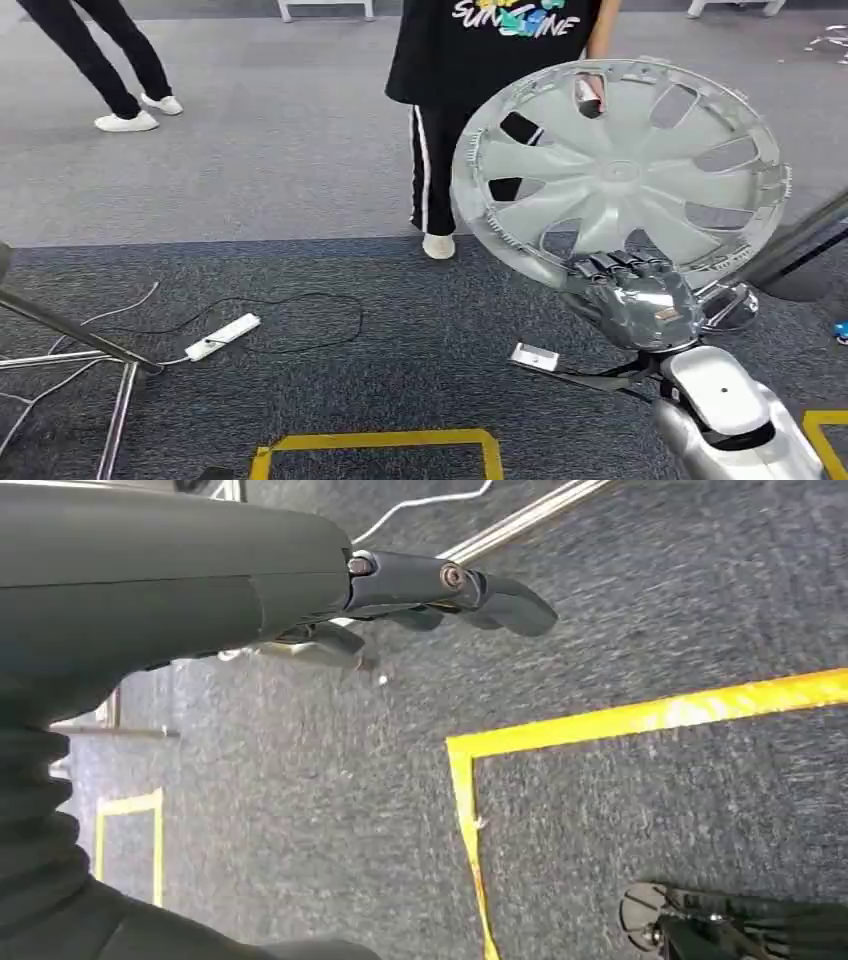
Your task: Take the parts from the cabinet and place them on the table.
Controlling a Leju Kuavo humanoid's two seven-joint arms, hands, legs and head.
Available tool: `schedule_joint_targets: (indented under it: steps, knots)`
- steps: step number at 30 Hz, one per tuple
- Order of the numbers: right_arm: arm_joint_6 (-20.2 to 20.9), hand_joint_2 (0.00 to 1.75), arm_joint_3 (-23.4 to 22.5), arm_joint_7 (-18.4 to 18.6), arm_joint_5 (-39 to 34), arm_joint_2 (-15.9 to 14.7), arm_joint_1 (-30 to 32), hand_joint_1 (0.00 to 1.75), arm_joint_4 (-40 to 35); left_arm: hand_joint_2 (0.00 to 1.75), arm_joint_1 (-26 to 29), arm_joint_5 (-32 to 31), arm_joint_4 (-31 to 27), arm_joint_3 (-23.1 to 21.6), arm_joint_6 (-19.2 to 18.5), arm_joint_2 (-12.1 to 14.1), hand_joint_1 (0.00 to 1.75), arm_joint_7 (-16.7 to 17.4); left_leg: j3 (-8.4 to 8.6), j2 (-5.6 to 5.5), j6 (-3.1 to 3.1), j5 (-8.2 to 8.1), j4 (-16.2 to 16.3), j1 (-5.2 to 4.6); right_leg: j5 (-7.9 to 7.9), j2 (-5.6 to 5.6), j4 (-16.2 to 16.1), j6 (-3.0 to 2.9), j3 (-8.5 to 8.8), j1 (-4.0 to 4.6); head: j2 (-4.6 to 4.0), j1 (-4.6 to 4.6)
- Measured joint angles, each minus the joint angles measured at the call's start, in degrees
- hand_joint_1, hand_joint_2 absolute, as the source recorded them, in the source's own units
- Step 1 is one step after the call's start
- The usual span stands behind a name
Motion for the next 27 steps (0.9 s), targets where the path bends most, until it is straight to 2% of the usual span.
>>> schedule_joint_targets:
  steps: [1, 2, 3, 4, 5, 6, 7, 8, 9, 10, 11, 12, 13, 14, 15, 16, 17, 19, 20, 21, 22, 23, 24, 25, 26, 27]
  knots:
    - [-0.24, 1.75, -0.44, 0.04, -0.02, -0.13, 0.49, 1.75, -0.42, 1.75, -0.01, -0.20, 0.00, -0.04, -0.17, 0.04, 0.00, 0.00, -0.44, -0.80, -0.37, 0.16, 0.15, 0.20, 0.02, -0.64, -0.58, 0.23, 0.68, -0.07, 0.00, -0.04]
    - [-0.50, 1.75, -0.74, 0.02, -0.07, -0.26, 1.03, 1.75, -0.76, 1.75, 0.17, -0.24, 0.00, -0.07, -0.31, 0.07, 0.00, 0.00, -0.69, -1.29, -0.80, 0.39, 0.00, 0.46, 0.03, -1.07, -0.47, 0.15, 0.59, 0.16, 0.00, 0.00]
    - [-0.52, 1.75, -0.92, 0.02, -0.13, -0.39, 1.51, 1.75, -1.09, 1.75, 0.51, -0.33, 0.00, -0.07, -0.42, 0.04, 0.00, 0.00, -0.78, -1.92, -1.13, 0.56, -0.07, 0.66, 0.04, -1.59, -0.39, -0.03, 0.61, 0.35, 0.00, 0.00]
    - [-0.59, 1.75, -1.16, 0.02, -0.26, -0.46, 1.86, 1.75, -1.44, 1.75, 0.75, -0.41, 0.00, -0.07, -0.56, 0.06, 0.00, -0.02, -0.89, -2.60, -1.55, 0.63, -0.17, 0.56, 0.24, -2.34, -0.75, -0.36, 0.77, 0.19, 0.00, -0.04]
    - [-0.66, 1.75, -1.40, 0.11, -0.33, -0.46, 2.11, 1.75, -1.73, 1.75, 0.92, -0.55, 0.00, -0.09, -0.63, 0.09, 0.00, -0.04, -1.04, 0.35, -1.51, -0.10, 0.46, 0.40, 0.49, -3.23, -1.26, -0.76, 1.09, 0.03, 0.00, -0.02]
    - [-0.85, 1.75, -1.77, 0.15, -0.39, -0.48, 2.81, 1.75, -2.01, 1.75, 0.92, -0.72, 0.00, -0.13, -0.74, 0.11, 0.00, -0.11, -1.96, 3.49, -1.68, -1.76, 2.32, 0.08, 0.53, -3.87, -1.49, -1.01, 1.26, 0.11, 0.00, -0.53]
    - [-1.07, 1.75, -2.23, 0.28, -0.54, -0.52, 3.58, 1.75, -2.42, 1.75, 0.80, -0.76, 0.00, -0.24, -1.00, 0.11, 0.00, -0.31, -3.73, 4.97, -1.88, -3.95, 5.99, 0.09, 0.48, -4.75, -1.49, -1.17, 1.27, 0.20, 0.00, -0.52]
    - [-1.22, 1.75, -2.73, 0.39, -0.63, -0.59, 4.23, 1.75, -2.62, 1.75, 0.70, -0.83, 0.00, -0.31, -1.18, 0.11, 0.00, -0.50, -5.99, 5.78, -2.06, -6.21, 10.80, 0.18, 0.40, -5.74, -1.48, -1.26, 1.26, 0.25, 0.00, -0.48]
    - [-1.33, 1.75, -3.10, 0.39, -0.63, -0.61, 4.82, 1.75, -2.71, 1.75, 0.72, -0.87, 0.00, -0.33, -1.35, 0.09, 0.00, -0.59, -8.15, 6.13, -2.24, -7.89, 15.42, 0.26, 0.32, -6.78, -1.47, -1.37, 1.26, 0.25, 0.00, -0.52]
    - [-1.38, 1.75, -3.38, 0.39, -0.63, -0.68, 5.30, 1.75, -2.73, 1.75, 0.86, -0.87, 0.00, -0.31, -1.51, 0.09, 0.00, -0.61, -9.15, 6.21, -2.42, -8.11, 17.46, 0.38, 0.27, -7.62, -1.47, -1.37, 1.27, 0.22, 0.00, -0.52]
    - [-1.44, 1.75, -3.56, 0.39, -0.66, -0.68, 5.72, 1.75, -2.77, 1.75, 1.00, -0.90, 0.00, -0.31, -1.62, 0.11, 0.00, -0.63, -8.69, 6.29, -2.58, -7.04, 16.80, 0.52, 0.22, -8.36, -1.47, -1.30, 1.32, 0.17, 0.00, -0.55]
    - [-1.49, 1.75, -3.67, 0.39, -0.68, -0.70, 6.13, 1.75, -2.97, 1.75, 1.10, -0.96, 0.00, -0.31, -1.64, 0.11, 0.00, -0.63, -7.25, 6.45, -2.69, -5.10, 13.98, 0.67, 0.11, -9.05, -1.45, -1.13, 1.38, 0.11, 0.00, -0.52]
    - [-1.51, 1.75, -3.96, 0.39, -0.72, -0.72, 6.57, 1.75, -3.19, 1.75, 1.12, -1.07, 0.00, -0.33, -1.66, 0.15, 0.00, -0.70, -4.60, 7.10, -2.79, -2.67, 9.16, 0.76, -0.04, -9.73, -1.44, -0.90, 1.55, -0.01, 0.00, -0.55]
    - [-1.57, 1.75, -4.24, 0.39, -0.77, -0.72, 6.89, 1.75, -3.34, 1.75, 1.11, -1.13, 0.00, -0.33, -1.72, 0.20, 0.00, -0.70, -1.74, 8.64, -2.90, -0.74, 4.31, 0.76, -0.23, -10.37, -1.40, -0.58, 1.81, -0.10, 0.00, -0.52]
    - [-1.66, 1.75, -4.55, 0.39, -0.79, -0.79, 7.32, 1.75, -3.56, 1.75, 0.99, -1.33, 0.00, -0.37, -1.88, 0.04, 0.00, -0.72, 0.17, 11.69, -3.28, -1.01, 1.06, 0.33, -0.56, -10.90, -1.21, -0.06, 1.91, 0.34, 0.00, -0.63]
    - [-1.84, 1.75, -4.92, 0.39, -0.81, -0.96, 7.83, 1.75, -3.89, 1.75, 0.82, -1.42, 0.00, -0.44, -2.05, 0.02, 0.00, -0.72, 0.13, 10.85, -2.11, -1.16, 0.43, 0.32, -0.94, -11.54, -0.75, 0.43, 1.88, 0.51, 0.00, -0.79]
    - [-2.01, 1.75, -5.14, 0.37, -0.83, -0.98, 8.20, 1.75, -4.13, 1.75, 0.84, -1.51, 0.00, -0.52, -2.23, 0.02, 0.00, -0.77, -0.02, 10.35, -1.73, -1.29, 0.59, 0.25, -1.03, -12.15, -0.99, 0.60, 2.11, 0.65, 0.00, -0.35]
    - [-2.36, 1.75, -5.31, 0.33, -0.83, -1.03, 8.66, 1.75, -4.35, 1.75, 1.25, -1.59, 0.00, -0.79, -2.36, 0.24, 0.00, -0.76, -0.05, 8.82, -0.98, -1.42, 0.58, 0.10, -1.20, -13.56, -1.41, 1.10, 2.93, 0.49, 0.00, -0.39]
    - [-2.43, 1.75, -5.55, 0.33, -0.83, -1.07, 8.86, 1.75, -4.68, 1.75, 1.35, -1.77, 0.00, -0.90, -2.47, 0.31, 0.00, -0.74, 0.18, 8.07, -0.46, -1.24, 0.47, 0.43, -1.71, -12.89, -1.21, 1.60, 2.58, 0.13, 0.00, -0.35]
    - [-2.54, 1.75, -5.81, 0.33, -0.83, -1.09, 9.21, 1.75, -4.96, 1.75, 1.44, -1.97, 0.00, -1.07, -2.64, 0.28, 0.00, -0.74, 0.20, 7.52, -0.23, -1.27, 0.47, 0.46, -3.00, -9.58, 0.49, 1.73, 2.10, -0.02, 0.00, -0.15]
    - [-2.90, 1.75, -6.20, 0.35, -0.85, -1.13, 9.86, 1.75, -5.24, 1.75, 1.33, -2.12, 0.00, -1.29, -2.71, 0.33, 0.00, -0.74, 0.19, 6.85, 0.17, -1.22, 0.47, 0.46, -5.11, -7.34, 4.45, 1.66, 0.33, -0.05, 0.00, 0.02]
    - [-3.10, 1.75, -6.60, 0.37, -0.85, -1.20, 10.45, 1.75, -5.35, 1.75, 1.27, -2.32, 0.00, -1.35, -2.82, 0.26, 0.00, -0.74, 0.17, 6.01, 0.32, -1.22, 0.47, 0.44, -7.43, -6.30, 9.73, 1.64, -2.31, 0.08, 0.00, 0.26]
    - [-3.19, 1.75, -6.84, 0.37, -0.83, -1.22, 10.92, 1.75, -5.42, 1.75, 1.31, -2.60, 0.00, -1.36, -2.86, 0.28, 0.00, -0.74, 0.18, 5.22, 0.43, -1.27, 0.48, 0.38, -9.16, -5.90, 14.65, 1.63, -4.95, 0.23, 0.00, 0.39]
    - [-3.21, 1.75, -7.01, 0.37, -0.83, -1.22, 11.40, 1.75, -5.42, 1.75, 1.39, -2.69, 0.00, -1.38, -2.88, 0.31, 0.00, -0.74, 0.24, 4.43, 0.47, -1.28, 0.48, 0.27, -9.64, -5.85, 17.51, 1.51, -6.79, 0.32, 0.00, 0.39]
    - [-3.30, 1.75, -7.23, 0.37, -0.83, -1.22, 11.92, 1.75, -5.46, 1.75, 1.48, -2.80, 0.00, -1.40, -2.93, 0.39, 0.00, -0.74, 0.29, 3.62, 0.48, -1.27, 0.50, 0.23, -8.74, -5.82, 17.62, 1.29, -7.36, 0.39, 0.00, 0.42]
    - [-3.32, 1.75, -7.58, 0.41, -0.83, -1.22, 12.44, 1.75, -5.62, 1.75, 1.56, -2.95, 0.00, -1.44, -3.08, 0.50, 0.00, -0.76, 0.37, 2.66, 0.48, -1.27, 0.50, 0.16, -6.54, -5.73, 15.12, 0.99, -6.63, 0.45, 0.00, 0.44]
